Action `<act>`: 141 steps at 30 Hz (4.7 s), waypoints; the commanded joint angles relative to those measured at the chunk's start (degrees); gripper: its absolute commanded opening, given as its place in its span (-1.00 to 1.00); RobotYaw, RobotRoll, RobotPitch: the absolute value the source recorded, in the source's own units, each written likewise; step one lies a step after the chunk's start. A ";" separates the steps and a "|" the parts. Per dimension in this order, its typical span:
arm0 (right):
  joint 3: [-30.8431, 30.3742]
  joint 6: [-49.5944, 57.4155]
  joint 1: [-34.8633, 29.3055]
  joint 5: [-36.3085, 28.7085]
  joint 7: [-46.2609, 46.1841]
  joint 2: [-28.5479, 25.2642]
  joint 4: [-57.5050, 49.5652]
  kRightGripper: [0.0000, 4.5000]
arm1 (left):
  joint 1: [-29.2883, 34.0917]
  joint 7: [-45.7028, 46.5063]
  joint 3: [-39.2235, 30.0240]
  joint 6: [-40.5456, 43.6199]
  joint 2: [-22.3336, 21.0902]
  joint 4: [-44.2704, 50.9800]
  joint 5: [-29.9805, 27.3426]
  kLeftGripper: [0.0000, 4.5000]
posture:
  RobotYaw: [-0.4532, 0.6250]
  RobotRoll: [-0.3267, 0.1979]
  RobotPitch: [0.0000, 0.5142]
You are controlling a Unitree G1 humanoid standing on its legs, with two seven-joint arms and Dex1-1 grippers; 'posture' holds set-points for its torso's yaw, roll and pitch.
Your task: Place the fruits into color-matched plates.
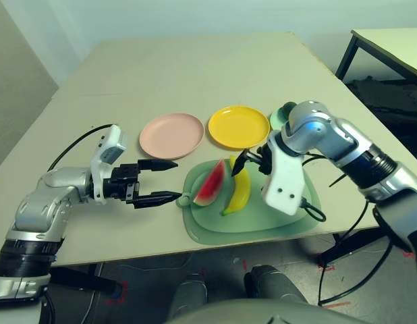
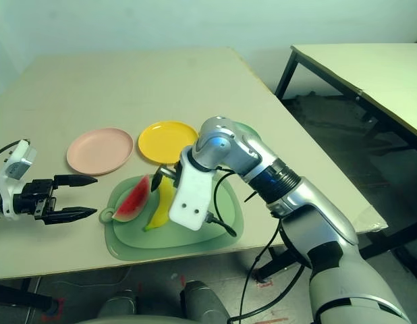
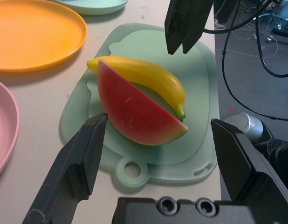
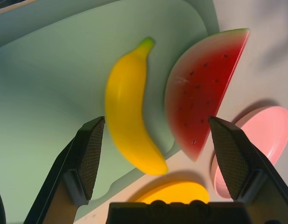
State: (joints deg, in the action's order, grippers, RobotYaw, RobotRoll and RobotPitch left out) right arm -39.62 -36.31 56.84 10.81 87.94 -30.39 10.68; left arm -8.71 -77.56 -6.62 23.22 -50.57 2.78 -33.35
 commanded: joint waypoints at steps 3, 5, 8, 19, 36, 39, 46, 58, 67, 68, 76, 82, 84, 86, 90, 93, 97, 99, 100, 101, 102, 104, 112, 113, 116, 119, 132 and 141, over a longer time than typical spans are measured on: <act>-2.13 -0.92 -1.16 2.62 -1.39 2.22 5.22 0.98 | 0.29 0.42 -1.53 0.54 -0.65 1.18 -0.48 1.00 | -0.24 0.25 -0.78; -2.62 -2.76 -0.93 4.78 -2.83 2.94 8.87 0.98 | 0.84 0.70 -1.99 0.70 -0.50 1.43 -0.65 1.00 | -0.24 0.25 -0.78; -3.62 -5.76 -0.04 7.99 -5.04 3.67 14.33 0.98 | 1.67 1.11 -2.68 0.75 -0.34 1.89 -0.87 1.00 | -0.22 0.25 -0.76; -4.73 -10.91 1.45 11.81 -7.98 5.61 23.33 0.98 | 2.63 2.25 -3.12 0.59 0.00 3.32 -1.21 1.00 | -0.18 0.25 -0.74; -4.95 -10.99 0.60 12.02 -6.33 4.22 23.79 0.98 | 1.35 2.16 -2.24 -1.14 0.98 1.63 -0.36 1.00 | -0.20 0.25 -0.74; -4.95 -10.54 0.29 11.83 -5.83 3.80 23.36 0.81 | 1.05 2.07 -2.10 -1.53 1.13 1.23 -0.15 1.00 | -0.20 0.25 -0.74; -4.85 -10.04 -0.40 11.42 -4.13 2.51 22.58 -0.26 | 0.48 2.01 -2.21 -2.18 1.35 0.43 -0.12 1.00 | -0.21 0.25 -0.74; -3.21 -7.20 -2.41 5.90 0.13 -2.66 20.25 -0.29 | 1.61 3.48 -2.39 -2.83 1.25 -0.42 1.17 1.00 | -0.22 0.25 -0.79; 1.70 -1.66 3.64 3.46 1.26 -3.16 30.16 -0.29 | 1.53 8.70 -2.96 -3.29 3.08 -0.82 3.00 1.00 | -0.24 0.25 -0.82; 1.94 -1.86 4.67 3.99 0.67 -2.80 31.83 -0.29 | 1.43 9.01 -2.90 -3.35 3.11 -0.87 3.11 1.00 | -0.25 0.25 -0.84; 3.99 -3.50 10.69 6.33 -2.87 0.62 42.37 -0.29 | -1.19 12.66 -4.63 -2.53 5.86 -2.24 0.94 1.00 | -0.25 0.25 -0.85; 5.58 -1.77 13.83 8.03 -9.53 4.12 47.43 -0.29 | -2.28 16.26 -6.57 -0.79 8.23 -1.28 -0.98 1.00 | -0.23 0.25 -0.84; 6.09 -0.83 15.53 9.11 -12.80 5.45 50.25 -0.29 | -1.90 17.35 -6.53 -0.34 8.72 -0.16 -1.11 1.00 | -0.23 0.25 -0.83; 6.50 -0.02 16.71 9.74 -14.80 6.45 52.53 -0.29 | -1.66 18.01 -6.47 0.06 9.04 0.63 -1.18 1.00 | -0.22 0.25 -0.83; 5.85 0.46 18.96 12.95 -20.03 7.78 56.83 -0.29 | -0.81 19.16 -6.11 1.09 9.58 2.84 -1.36 1.00 | -0.22 0.25 -0.81; 6.05 1.47 19.67 14.47 -23.18 9.14 59.13 -0.29 | -0.57 19.82 -6.04 1.64 9.78 3.64 -1.42 1.00 | -0.21 0.25 -0.80; 5.94 4.79 19.88 16.44 -27.76 11.20 61.67 -0.29 | -0.95 20.70 -6.23 2.07 10.24 3.69 -1.37 1.00 | -0.21 0.25 -0.79; 6.42 7.40 20.06 16.65 -29.20 12.52 62.70 -0.29 | -1.21 21.34 -6.38 2.01 10.51 3.52 -1.16 1.00 | -0.22 0.25 -0.79; 6.89 8.70 20.19 16.46 -29.59 13.22 63.12 -0.29 | -1.35 21.52 -6.42 2.00 10.58 3.40 -1.13 1.00 | -0.21 0.25 -0.78; 7.40 10.07 20.28 16.20 -29.87 13.94 63.54 -0.29 | -1.42 21.54 -6.40 1.91 10.58 3.27 -1.04 1.00 | -0.21 0.25 -0.78; 7.69 11.13 20.35 16.20 -30.29 14.48 63.88 -0.29 | -1.44 21.48 -6.34 1.80 10.56 3.11 -0.95 1.00 | -0.21 0.25 -0.78; 7.66 12.27 20.31 17.10 -31.70 15.14 64.38 -0.29 | -1.19 21.05 -6.05 1.50 10.36 2.96 -0.64 1.00 | -0.21 0.25 -0.78; 10.30 18.51 19.62 16.68 -35.13 18.83 65.85 -0.29 | -0.97 21.85 -6.74 2.33 11.06 3.53 -1.56 1.00 | -0.19 0.25 -0.75; 10.36 18.79 19.52 16.85 -35.57 19.09 65.95 -0.29 | -0.81 22.01 -6.68 2.34 10.94 3.64 -1.36 1.00 | -0.18 0.25 -0.75; 10.31 19.49 19.06 17.21 -36.65 19.67 66.28 -0.29 | -0.26 22.28 -6.87 2.33 10.76 3.98 -1.30 1.00 | -0.16 0.25 -0.74; 10.33 20.13 18.52 17.30 -36.92 19.96 66.57 -0.29 | 0.34 22.35 -7.15 2.29 10.57 4.41 -1.41 1.00 | -0.15 0.25 -0.74; 10.45 18.14 17.32 18.46 -35.90 17.74 66.10 0.98 | 1.51 20.54 -6.91 -0.22 10.08 2.19 0.08 1.00 | -0.18 0.25 -0.78; 17.13 14.19 17.40 11.34 -24.91 10.46 61.03 0.98 | 0.56 18.60 -6.05 -2.12 10.17 -0.53 1.09 1.00 | -0.20 0.25 -0.81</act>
State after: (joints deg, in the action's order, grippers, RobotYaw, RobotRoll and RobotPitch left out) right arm -24.04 -21.38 74.28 23.99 60.59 -18.88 73.32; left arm -7.83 -58.39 -13.32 21.71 -40.14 3.19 -33.09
